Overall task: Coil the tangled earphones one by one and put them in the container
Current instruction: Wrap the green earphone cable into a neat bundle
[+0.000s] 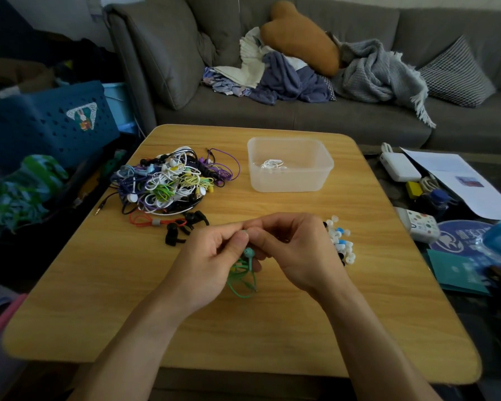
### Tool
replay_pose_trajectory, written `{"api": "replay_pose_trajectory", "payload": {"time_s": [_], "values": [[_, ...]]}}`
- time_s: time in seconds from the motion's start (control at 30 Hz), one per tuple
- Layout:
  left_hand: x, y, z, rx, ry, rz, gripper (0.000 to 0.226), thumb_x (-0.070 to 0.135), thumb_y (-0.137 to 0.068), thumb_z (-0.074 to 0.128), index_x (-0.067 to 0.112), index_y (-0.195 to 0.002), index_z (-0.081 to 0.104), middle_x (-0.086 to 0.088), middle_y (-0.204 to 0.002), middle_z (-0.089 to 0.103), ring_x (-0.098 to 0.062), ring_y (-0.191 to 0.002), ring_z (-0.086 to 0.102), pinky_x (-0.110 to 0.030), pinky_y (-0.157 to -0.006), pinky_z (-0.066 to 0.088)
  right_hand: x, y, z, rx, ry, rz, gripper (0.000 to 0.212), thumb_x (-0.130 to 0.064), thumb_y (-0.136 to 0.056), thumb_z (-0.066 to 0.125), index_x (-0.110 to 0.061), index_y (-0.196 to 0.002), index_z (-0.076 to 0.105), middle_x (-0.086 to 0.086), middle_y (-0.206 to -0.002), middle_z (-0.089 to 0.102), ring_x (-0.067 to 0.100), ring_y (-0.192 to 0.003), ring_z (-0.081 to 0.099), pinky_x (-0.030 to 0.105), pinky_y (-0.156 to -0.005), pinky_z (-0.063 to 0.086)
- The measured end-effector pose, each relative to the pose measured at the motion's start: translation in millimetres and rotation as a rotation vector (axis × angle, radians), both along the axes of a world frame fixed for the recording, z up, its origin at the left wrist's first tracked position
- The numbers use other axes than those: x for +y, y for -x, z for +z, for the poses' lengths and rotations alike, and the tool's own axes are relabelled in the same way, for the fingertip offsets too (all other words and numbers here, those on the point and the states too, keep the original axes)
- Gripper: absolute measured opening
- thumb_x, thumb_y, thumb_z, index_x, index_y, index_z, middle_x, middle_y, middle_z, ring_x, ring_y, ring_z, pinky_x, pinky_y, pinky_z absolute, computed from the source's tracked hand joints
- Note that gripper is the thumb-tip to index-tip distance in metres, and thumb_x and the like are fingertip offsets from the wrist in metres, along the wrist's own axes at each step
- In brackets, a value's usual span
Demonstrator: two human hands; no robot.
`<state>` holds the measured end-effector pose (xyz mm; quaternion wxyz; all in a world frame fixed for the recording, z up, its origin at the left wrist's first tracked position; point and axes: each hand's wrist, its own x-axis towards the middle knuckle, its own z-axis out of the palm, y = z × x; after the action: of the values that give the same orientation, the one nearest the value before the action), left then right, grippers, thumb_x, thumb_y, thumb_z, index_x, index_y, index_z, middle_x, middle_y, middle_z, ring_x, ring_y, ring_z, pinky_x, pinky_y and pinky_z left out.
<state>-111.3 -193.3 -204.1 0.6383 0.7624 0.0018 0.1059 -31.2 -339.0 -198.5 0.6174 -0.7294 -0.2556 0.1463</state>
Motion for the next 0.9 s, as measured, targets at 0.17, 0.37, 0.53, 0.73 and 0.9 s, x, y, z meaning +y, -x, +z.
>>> {"api": "replay_pose_trajectory", "payload": {"time_s": [0.17, 0.37, 0.53, 0.73, 0.9], "values": [[-2.7, -2.7, -3.1, 0.071, 0.123, -0.024, 0.027, 0.007, -0.101, 0.043, 0.002, -0.1, 0.07, -0.017, -0.086, 0.071, -0.024, -0.075, 0.069, -0.03, -0.072, 0.055, -4.3, -1.9, 4.1, -0.078, 0.076, 0.022, 0.008, -0.013, -0.087, 0.074, -0.019, -0.09, 0.078, -0.005, -0.065, 0.071, 0.007, -0.06, 0.066, 0.023, -0.062, 0.053], [-10.2, -6.1, -4.7, 0.064, 0.096, 0.031, 0.03, 0.007, -0.102, 0.04, 0.006, -0.102, 0.071, -0.013, -0.081, 0.071, -0.023, -0.072, 0.068, -0.027, -0.068, 0.054, -9.9, -3.0, 6.3, -0.098, 0.091, 0.019, 0.006, -0.016, -0.087, 0.073, -0.016, -0.09, 0.079, -0.006, -0.065, 0.072, 0.007, -0.06, 0.067, 0.022, -0.06, 0.052], [-14.1, -4.4, -2.7, 0.015, -0.046, 0.045, 0.03, 0.009, -0.104, 0.039, 0.01, -0.112, 0.068, -0.008, -0.083, 0.071, -0.023, -0.073, 0.068, -0.024, -0.07, 0.055, -9.1, -2.2, 8.6, -0.068, 0.084, -0.022, 0.007, -0.017, -0.088, 0.072, -0.015, -0.087, 0.079, -0.001, -0.066, 0.073, 0.007, -0.06, 0.066, 0.023, -0.06, 0.053], [-14.0, -1.5, -0.6, 0.005, -0.11, 0.058, 0.03, 0.01, -0.104, 0.038, 0.008, -0.102, 0.068, 0.0, -0.079, 0.07, -0.017, -0.071, 0.066, -0.019, -0.066, 0.05, -8.8, -2.1, 10.9, -0.059, 0.104, 0.019, 0.009, -0.013, -0.091, 0.068, -0.01, -0.093, 0.077, 0.005, -0.07, 0.073, 0.008, -0.062, 0.066, 0.022, -0.063, 0.055], [-11.4, -0.1, 0.1, -0.012, -0.137, 0.04, 0.03, 0.011, -0.104, 0.038, 0.013, -0.1, 0.068, 0.002, -0.08, 0.071, -0.016, -0.073, 0.067, -0.019, -0.068, 0.051, -9.9, -1.4, 11.9, -0.071, 0.103, 0.026, 0.009, -0.011, -0.092, 0.068, -0.011, -0.094, 0.076, 0.004, -0.07, 0.073, 0.007, -0.063, 0.066, 0.022, -0.064, 0.055]]}}
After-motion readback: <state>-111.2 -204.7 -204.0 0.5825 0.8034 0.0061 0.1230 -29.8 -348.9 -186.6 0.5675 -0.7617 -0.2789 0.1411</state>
